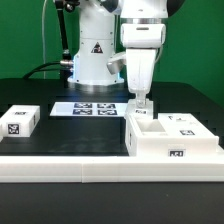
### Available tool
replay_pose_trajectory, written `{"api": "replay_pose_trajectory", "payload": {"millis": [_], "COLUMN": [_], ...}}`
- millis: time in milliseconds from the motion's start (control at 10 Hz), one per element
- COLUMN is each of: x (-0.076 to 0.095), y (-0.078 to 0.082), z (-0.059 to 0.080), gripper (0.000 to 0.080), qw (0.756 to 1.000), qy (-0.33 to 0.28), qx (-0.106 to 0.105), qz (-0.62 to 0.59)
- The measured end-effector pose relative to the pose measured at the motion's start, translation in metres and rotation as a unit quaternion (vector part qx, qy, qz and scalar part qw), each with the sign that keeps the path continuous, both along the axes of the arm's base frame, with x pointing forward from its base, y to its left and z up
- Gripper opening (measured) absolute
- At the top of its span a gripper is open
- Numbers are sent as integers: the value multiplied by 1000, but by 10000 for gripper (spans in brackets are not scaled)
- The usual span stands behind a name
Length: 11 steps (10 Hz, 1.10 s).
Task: Assemble cabinet
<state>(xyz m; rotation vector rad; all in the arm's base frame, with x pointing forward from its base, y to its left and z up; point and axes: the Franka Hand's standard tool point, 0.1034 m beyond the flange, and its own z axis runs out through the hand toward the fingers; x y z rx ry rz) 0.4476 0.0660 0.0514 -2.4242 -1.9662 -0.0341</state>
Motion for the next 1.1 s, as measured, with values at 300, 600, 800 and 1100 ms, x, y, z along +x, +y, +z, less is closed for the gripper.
{"api": "replay_pose_trajectory", "payload": {"millis": [300,600,800,1100], "x": [2,2,2,12], "y": [1,4,4,5], "z": [7,9,9,6], "gripper": [70,70,70,70], "qw": [1000,1000,1000,1000], "qy": [-1,-2,-2,-3], "qx": [-3,-3,-3,0], "qz": [0,-7,-7,-9]}}
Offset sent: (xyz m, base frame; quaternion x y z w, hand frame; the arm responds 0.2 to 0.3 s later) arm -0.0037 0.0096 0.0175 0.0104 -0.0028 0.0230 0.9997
